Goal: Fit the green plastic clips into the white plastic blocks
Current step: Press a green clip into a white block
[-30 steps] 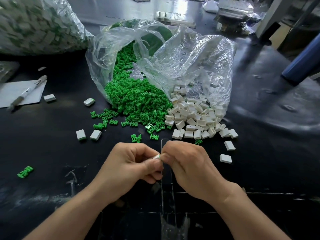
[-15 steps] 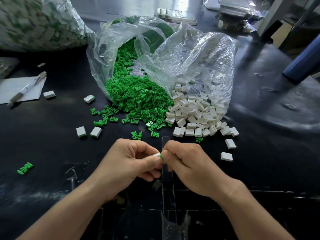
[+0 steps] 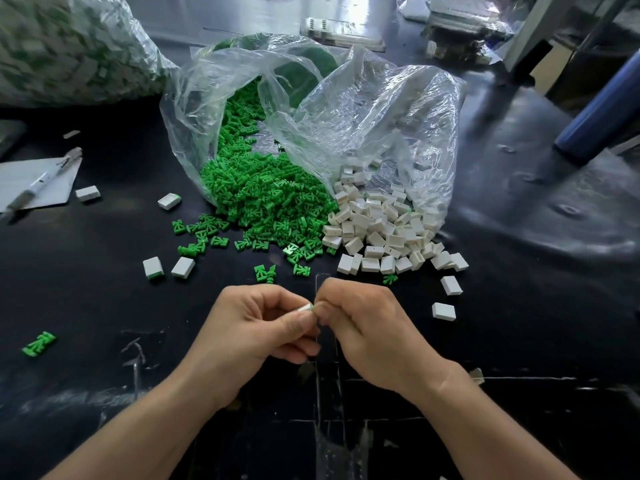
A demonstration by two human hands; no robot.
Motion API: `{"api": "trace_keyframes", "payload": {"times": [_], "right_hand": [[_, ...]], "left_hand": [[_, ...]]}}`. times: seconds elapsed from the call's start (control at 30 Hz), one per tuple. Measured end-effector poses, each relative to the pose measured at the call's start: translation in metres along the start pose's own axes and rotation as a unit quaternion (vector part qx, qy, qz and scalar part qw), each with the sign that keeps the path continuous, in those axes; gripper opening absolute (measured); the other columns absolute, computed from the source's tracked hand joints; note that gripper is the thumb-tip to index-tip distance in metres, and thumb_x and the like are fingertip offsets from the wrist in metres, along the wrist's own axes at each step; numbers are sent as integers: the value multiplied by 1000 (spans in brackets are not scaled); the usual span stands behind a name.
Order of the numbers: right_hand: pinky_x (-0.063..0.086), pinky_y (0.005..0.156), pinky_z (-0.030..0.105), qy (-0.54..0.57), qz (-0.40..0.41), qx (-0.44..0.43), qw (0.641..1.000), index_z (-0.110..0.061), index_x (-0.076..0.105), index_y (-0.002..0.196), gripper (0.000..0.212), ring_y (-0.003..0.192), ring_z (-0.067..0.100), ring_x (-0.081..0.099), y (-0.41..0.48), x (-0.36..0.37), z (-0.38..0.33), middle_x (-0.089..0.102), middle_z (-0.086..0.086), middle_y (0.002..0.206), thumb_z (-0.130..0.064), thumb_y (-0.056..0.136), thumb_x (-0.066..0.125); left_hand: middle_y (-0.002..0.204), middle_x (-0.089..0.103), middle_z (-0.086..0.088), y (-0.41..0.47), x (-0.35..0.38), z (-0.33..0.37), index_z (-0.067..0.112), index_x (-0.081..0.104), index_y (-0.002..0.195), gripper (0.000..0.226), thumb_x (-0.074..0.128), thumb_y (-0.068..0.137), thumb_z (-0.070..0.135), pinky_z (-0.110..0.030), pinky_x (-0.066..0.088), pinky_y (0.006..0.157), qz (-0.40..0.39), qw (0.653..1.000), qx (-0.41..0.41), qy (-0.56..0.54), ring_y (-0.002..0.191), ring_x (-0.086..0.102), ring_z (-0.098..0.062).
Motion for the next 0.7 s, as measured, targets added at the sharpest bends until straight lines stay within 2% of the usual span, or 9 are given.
{"api": "trace_keyframes", "payload": {"times": [0.17,0.27,0.33,0.4,0.47,0.53,0.6,0.67,0.7], "right_hand": [[31,53,17,46,34,7,998,-9,51,68,21,54,5,38,-1,6,2,41,-11,58,-19,85,44],[35,53,23,64,0,31,997,-9,51,69,25,55,7,42,-2,8,9,43,-10,57,-25,87,44],[38,52,24,134,-16,68,989,-15,53,65,32,55,5,46,-1,4,13,49,-7,56,-31,92,46],[38,50,17,235,-2,118,965,-22,57,62,43,51,3,49,-1,-1,16,55,-6,54,-46,93,40],[38,50,16,322,-10,165,932,-20,61,67,49,50,6,51,0,-2,18,58,-4,56,-58,82,35],[41,52,19,393,-70,184,898,-12,62,77,55,55,10,54,0,4,15,62,-1,63,-59,76,35],[43,55,20,454,-124,188,862,-7,61,86,57,60,12,57,0,11,9,63,2,70,-58,76,35],[43,54,18,506,-155,203,824,-4,58,90,59,59,11,56,0,17,3,62,3,69,-56,77,33],[43,54,18,525,-164,211,808,-4,57,89,58,57,10,54,0,18,1,60,2,67,-55,78,32]], "left_hand": [[63,69,-17,0,0,0,5,71,65,18,70,57,22,-19,49,43,12,1000,5,-19,52,67,-21],[65,69,-18,3,-4,3,3,71,72,27,71,56,24,-21,51,45,-21,999,13,23,53,67,-21],[66,70,-17,6,-5,4,2,72,75,32,72,54,27,-22,52,47,-40,998,20,39,55,67,-20],[67,70,-15,7,-5,4,5,73,74,33,72,52,30,-21,52,48,-35,999,26,27,57,67,-17],[69,72,-10,7,-5,5,11,75,76,33,72,51,32,-18,50,49,-22,999,44,19,60,66,-12],[75,72,-5,6,-4,7,13,76,76,31,73,52,32,-17,48,50,-21,997,70,19,63,64,-10],[82,71,0,6,-4,6,15,77,72,27,73,51,32,-16,50,60,-22,996,91,12,73,64,-11],[89,70,0,6,-6,6,17,77,71,26,73,51,33,-19,52,71,-17,995,97,14,83,66,-13],[90,69,-1,6,-6,6,17,77,70,25,73,52,32,-20,52,71,-21,995,100,18,83,66,-14]]}}
Point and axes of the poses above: each hand's wrist, its own y-axis towards the middle knuckle, its own x-axis out of the palm, z = x × y, the point moved 3 cm from there along y, towards the middle knuckle
